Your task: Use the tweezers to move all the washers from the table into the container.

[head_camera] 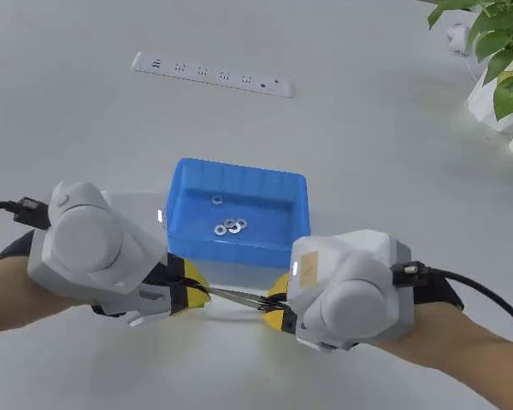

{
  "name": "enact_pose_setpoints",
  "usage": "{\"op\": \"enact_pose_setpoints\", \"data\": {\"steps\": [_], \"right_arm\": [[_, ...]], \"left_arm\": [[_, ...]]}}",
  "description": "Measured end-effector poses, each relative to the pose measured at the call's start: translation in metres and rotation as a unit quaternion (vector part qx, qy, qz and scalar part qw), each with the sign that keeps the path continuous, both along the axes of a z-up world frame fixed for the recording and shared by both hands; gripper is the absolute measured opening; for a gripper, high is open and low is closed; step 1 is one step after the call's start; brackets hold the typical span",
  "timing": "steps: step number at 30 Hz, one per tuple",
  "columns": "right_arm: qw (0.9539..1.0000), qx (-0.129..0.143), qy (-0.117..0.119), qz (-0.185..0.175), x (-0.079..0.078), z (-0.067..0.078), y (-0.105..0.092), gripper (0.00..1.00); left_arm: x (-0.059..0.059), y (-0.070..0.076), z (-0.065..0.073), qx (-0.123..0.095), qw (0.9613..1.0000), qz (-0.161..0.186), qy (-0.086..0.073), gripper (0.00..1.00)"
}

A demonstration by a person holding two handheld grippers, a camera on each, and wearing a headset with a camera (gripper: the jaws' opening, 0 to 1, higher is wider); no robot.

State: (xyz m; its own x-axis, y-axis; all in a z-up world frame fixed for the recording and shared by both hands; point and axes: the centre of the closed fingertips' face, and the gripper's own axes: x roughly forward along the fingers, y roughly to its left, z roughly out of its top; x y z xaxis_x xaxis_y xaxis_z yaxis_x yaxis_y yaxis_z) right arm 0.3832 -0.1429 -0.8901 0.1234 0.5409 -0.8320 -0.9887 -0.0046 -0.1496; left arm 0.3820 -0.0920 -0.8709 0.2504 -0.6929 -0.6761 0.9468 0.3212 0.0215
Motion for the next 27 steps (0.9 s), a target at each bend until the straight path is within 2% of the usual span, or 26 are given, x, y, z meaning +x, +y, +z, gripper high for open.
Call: {"op": "enact_pose_setpoints", "data": {"steps": [6, 8, 11, 13, 15, 17, 18, 19, 20, 25, 27], "right_arm": [[0.9986, 0.029, 0.043, -0.010, -0.0014, -0.0007, -0.0012, 0.12], [0.9984, 0.030, 0.046, -0.010, -0.0008, -0.0009, -0.0018, 0.12], [0.9980, 0.034, 0.053, -0.008, -0.0028, -0.0010, -0.0011, 0.12], [0.9978, 0.035, 0.056, -0.008, -0.0042, -0.0007, -0.0010, 0.12], [0.9976, 0.036, 0.058, -0.009, -0.0045, -0.0005, -0.0001, 0.12], [0.9978, 0.035, 0.055, -0.008, -0.0036, -0.0009, -0.0001, 0.12], [0.9978, 0.035, 0.055, -0.009, -0.0035, -0.0007, 0.0000, 0.12], [0.9980, 0.035, 0.052, -0.010, -0.0024, -0.0004, -0.0002, 0.12], [0.9981, 0.034, 0.051, -0.010, -0.0018, -0.0004, -0.0003, 0.12], [0.9981, 0.033, 0.050, -0.012, -0.0011, 0.0001, -0.0020, 0.12], [0.9982, 0.034, 0.048, -0.011, -0.0010, 0.0014, -0.0021, 0.12]], "left_arm": [[-0.0030, -0.0002, -0.0060, 0.005, 0.9999, -0.011, 0.009, 0.06], [-0.0030, -0.0006, -0.0060, 0.006, 0.9999, -0.015, 0.005, 0.06], [-0.0033, -0.0015, -0.0036, 0.001, 0.9998, -0.018, 0.009, 0.07], [-0.0014, -0.0009, -0.0022, 0.000, 0.9998, -0.018, 0.006, 0.09], [-0.0031, -0.0028, -0.0007, -0.009, 0.9997, -0.019, 0.013, 0.09], [-0.0055, -0.0026, -0.0045, 0.001, 0.9995, -0.027, 0.017, 0.09], [-0.0051, -0.0016, -0.0069, 0.009, 0.9994, -0.029, 0.013, 0.09], [-0.0045, -0.0022, -0.0046, 0.003, 0.9995, -0.028, 0.011, 0.09], [-0.0048, -0.0018, -0.0048, 0.005, 0.9995, -0.025, 0.017, 0.09], [-0.0005, -0.0005, -0.0044, 0.008, 0.9997, -0.023, 0.007, 0.09], [0.0003, 0.0002, -0.0020, 0.005, 0.9998, -0.020, 0.008, 0.09]]}}
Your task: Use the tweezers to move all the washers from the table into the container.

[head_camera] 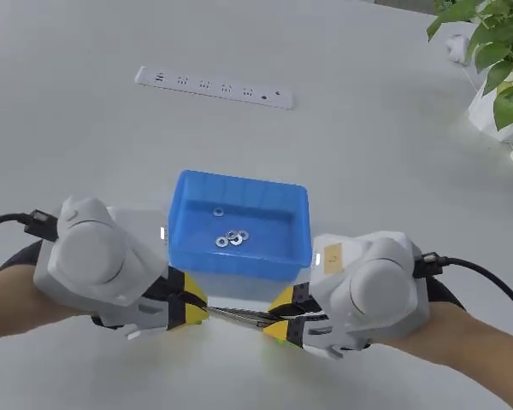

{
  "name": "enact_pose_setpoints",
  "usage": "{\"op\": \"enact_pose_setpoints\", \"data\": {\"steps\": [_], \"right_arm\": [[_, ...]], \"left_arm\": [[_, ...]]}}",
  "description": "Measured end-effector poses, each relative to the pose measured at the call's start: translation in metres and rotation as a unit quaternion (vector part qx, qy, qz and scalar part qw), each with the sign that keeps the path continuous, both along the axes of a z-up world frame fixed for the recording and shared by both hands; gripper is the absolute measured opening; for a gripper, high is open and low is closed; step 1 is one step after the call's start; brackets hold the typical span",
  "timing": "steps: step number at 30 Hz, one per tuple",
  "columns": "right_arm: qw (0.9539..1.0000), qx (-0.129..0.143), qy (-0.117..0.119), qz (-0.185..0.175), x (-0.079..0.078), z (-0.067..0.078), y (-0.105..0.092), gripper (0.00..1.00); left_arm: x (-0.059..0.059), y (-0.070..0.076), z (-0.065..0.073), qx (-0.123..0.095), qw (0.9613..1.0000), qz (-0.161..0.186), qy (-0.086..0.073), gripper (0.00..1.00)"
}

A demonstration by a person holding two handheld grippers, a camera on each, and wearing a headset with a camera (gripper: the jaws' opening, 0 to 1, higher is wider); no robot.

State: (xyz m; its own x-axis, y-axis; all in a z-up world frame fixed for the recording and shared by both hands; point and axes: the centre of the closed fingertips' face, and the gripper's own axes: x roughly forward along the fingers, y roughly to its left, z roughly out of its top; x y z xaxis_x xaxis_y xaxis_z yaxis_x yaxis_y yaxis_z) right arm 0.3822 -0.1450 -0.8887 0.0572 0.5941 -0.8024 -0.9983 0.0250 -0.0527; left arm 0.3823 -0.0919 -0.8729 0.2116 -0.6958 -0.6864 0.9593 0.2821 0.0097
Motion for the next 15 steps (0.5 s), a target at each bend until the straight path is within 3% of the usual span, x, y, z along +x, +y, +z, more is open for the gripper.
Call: {"op": "enact_pose_setpoints", "data": {"steps": [7, 11, 15], "right_arm": [[0.9997, 0.016, -0.007, -0.016, 0.006, 0.011, 0.000, 0.12], [0.9996, 0.019, -0.009, -0.020, 0.005, 0.014, -0.001, 0.12], [0.9990, 0.026, -0.014, -0.034, 0.002, 0.020, -0.006, 0.12]], "left_arm": [[0.000, 0.010, 0.007, 0.003, 0.9998, 0.020, -0.006, 0.09], [-0.006, 0.019, 0.007, 0.014, 0.9995, 0.029, -0.006, 0.09], [-0.011, 0.026, 0.014, 0.009, 0.9986, 0.052, -0.008, 0.09]]}}
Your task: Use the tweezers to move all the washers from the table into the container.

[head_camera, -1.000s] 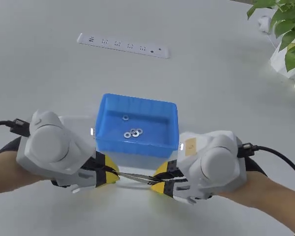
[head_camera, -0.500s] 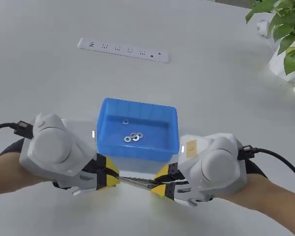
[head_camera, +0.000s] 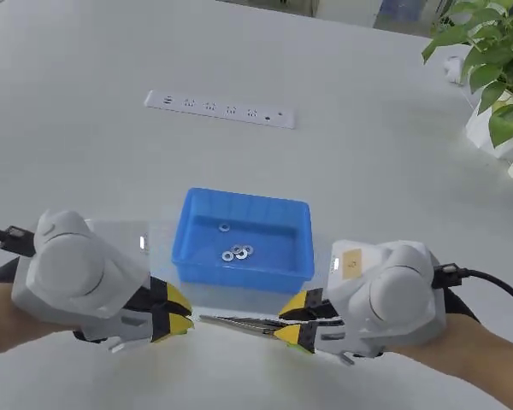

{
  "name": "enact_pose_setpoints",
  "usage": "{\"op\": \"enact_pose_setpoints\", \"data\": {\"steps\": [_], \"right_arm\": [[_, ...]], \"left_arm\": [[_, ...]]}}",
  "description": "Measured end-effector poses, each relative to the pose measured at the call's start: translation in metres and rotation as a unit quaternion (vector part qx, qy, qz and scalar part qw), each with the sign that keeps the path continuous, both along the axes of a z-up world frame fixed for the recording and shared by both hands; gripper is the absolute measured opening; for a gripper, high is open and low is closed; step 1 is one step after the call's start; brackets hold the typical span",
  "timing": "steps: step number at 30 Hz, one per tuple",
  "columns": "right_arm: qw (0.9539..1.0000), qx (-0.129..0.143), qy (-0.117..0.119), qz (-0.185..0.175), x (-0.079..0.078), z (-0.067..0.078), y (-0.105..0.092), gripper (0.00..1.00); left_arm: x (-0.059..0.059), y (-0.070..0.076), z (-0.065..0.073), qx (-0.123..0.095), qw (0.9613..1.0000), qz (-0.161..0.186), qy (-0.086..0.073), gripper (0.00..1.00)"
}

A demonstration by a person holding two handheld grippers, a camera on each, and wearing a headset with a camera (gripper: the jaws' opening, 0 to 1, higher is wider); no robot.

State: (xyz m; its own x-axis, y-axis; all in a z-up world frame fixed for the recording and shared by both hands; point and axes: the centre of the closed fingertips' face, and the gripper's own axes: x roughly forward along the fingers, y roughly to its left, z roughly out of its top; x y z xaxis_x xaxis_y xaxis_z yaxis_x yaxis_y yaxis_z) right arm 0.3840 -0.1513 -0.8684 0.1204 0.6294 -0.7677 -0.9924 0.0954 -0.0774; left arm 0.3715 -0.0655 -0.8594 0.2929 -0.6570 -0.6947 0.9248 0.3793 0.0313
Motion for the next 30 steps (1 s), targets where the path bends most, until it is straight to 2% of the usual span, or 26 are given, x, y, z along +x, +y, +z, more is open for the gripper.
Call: {"op": "enact_pose_setpoints", "data": {"steps": [5, 9, 14, 15, 16, 17, 19, 23, 24, 26, 27, 30], "right_arm": [[0.9986, 0.030, -0.006, -0.042, 0.000, 0.015, -0.008, 0.12], [0.9936, 0.068, -0.006, -0.089, -0.002, 0.032, -0.019, 0.12], [0.9867, 0.093, -0.014, -0.133, -0.012, 0.045, -0.040, 0.12], [0.9852, 0.098, -0.013, -0.140, -0.016, 0.048, -0.043, 0.12], [0.9841, 0.103, -0.015, -0.144, -0.019, 0.051, -0.045, 0.12], [0.9819, 0.110, -0.015, -0.154, -0.023, 0.053, -0.049, 0.12], [0.9805, 0.114, -0.012, -0.160, -0.030, 0.055, -0.053, 0.12], [0.9747, 0.130, -0.012, -0.181, -0.043, 0.062, -0.064, 0.14], [0.9736, 0.135, -0.010, -0.184, -0.046, 0.063, -0.065, 0.14], [0.9691, 0.158, 0.014, -0.189, -0.058, 0.068, -0.064, 0.17], [0.9674, 0.165, 0.018, -0.191, -0.062, 0.070, -0.065, 0.19], [0.9673, 0.164, 0.014, -0.193, -0.069, 0.072, -0.069, 0.22]], "left_arm": [[-0.008, 0.008, 0.009, -0.012, 0.9994, 0.034, -0.003, 0.11], [-0.019, 0.015, 0.019, -0.018, 0.9985, 0.051, -0.008, 0.14], [-0.036, 0.021, 0.030, -0.026, 0.9968, 0.075, -0.011, 0.18], [-0.041, 0.021, 0.032, -0.033, 0.9959, 0.084, -0.004, 0.19], [-0.045, 0.020, 0.034, -0.044, 0.9942, 0.097, 0.012, 0.22], [-0.048, 0.022, 0.036, -0.043, 0.9941, 0.099, 0.008, 0.23], [-0.054, 0.023, 0.039, -0.039, 0.9940, 0.102, 0.003, 0.24], [-0.070, 0.023, 0.047, -0.044, 0.9927, 0.112, 0.009, 0.27], [-0.074, 0.023, 0.048, -0.045, 0.9922, 0.115, 0.014, 0.29], [-0.085, 0.021, 0.049, -0.059, 0.9893, 0.128, 0.039, 0.33], [-0.089, 0.020, 0.050, -0.062, 0.9892, 0.126, 0.043, 0.34], [-0.104, 0.017, 0.053, -0.061, 0.9897, 0.122, 0.044, 0.37]]}}
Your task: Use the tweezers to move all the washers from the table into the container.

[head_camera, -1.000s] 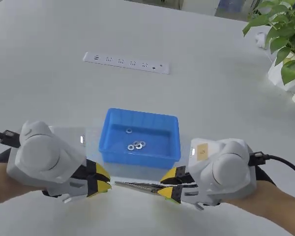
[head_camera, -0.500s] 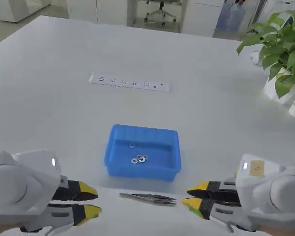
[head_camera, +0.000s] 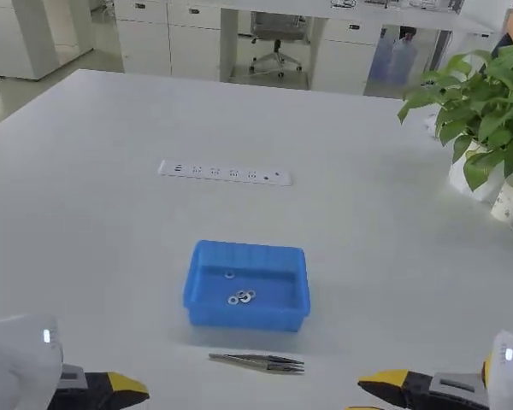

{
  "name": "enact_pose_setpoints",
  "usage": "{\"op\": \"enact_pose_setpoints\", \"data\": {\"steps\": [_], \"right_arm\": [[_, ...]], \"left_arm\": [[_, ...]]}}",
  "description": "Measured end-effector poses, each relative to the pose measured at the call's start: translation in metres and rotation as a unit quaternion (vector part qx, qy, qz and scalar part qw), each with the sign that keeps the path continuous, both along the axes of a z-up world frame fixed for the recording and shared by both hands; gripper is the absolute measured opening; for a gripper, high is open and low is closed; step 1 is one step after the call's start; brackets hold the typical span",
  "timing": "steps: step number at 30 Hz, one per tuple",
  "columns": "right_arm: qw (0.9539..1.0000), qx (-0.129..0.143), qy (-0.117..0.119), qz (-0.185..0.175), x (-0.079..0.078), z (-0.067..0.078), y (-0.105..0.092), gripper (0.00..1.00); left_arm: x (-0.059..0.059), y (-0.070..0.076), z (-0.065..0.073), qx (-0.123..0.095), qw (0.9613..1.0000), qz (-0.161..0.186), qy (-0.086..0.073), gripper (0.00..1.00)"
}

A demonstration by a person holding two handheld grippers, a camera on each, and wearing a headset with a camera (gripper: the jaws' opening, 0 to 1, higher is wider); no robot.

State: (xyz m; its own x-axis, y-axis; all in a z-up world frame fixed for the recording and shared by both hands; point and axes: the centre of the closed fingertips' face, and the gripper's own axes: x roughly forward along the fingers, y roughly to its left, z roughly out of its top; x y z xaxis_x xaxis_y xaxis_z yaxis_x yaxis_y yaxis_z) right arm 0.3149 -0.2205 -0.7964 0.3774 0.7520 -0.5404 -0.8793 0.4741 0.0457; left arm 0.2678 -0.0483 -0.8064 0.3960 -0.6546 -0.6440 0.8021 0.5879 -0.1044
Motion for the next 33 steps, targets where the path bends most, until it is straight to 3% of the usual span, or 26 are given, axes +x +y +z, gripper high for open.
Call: {"op": "enact_pose_setpoints", "data": {"steps": [3, 10, 19, 24, 30, 33], "right_arm": [[1.0000, 0.002, -0.001, -0.001, -0.008, 0.002, -0.003, 0.25], [0.9994, 0.029, -0.009, -0.017, -0.016, 0.017, -0.007, 0.30], [0.9988, 0.038, -0.021, -0.020, -0.016, 0.025, 0.000, 0.33], [0.9988, 0.037, -0.025, -0.022, -0.017, 0.026, 0.001, 0.34], [0.9986, 0.037, -0.028, -0.026, -0.018, 0.026, 0.000, 0.35], [0.9981, 0.045, -0.028, -0.032, -0.018, 0.027, -0.001, 0.35]], "left_arm": [[-0.010, -0.004, 0.006, -0.018, 0.9998, 0.009, 0.007, 0.47], [-0.019, -0.003, 0.021, -0.043, 0.9986, 0.030, -0.006, 0.52], [-0.019, -0.005, 0.036, -0.054, 0.9973, 0.042, -0.028, 0.53], [-0.020, -0.004, 0.037, -0.062, 0.9965, 0.050, -0.026, 0.54], [-0.023, 0.000, 0.035, -0.055, 0.9967, 0.054, -0.024, 0.55], [-0.024, 0.000, 0.040, -0.056, 0.9967, 0.052, -0.026, 0.55]]}}
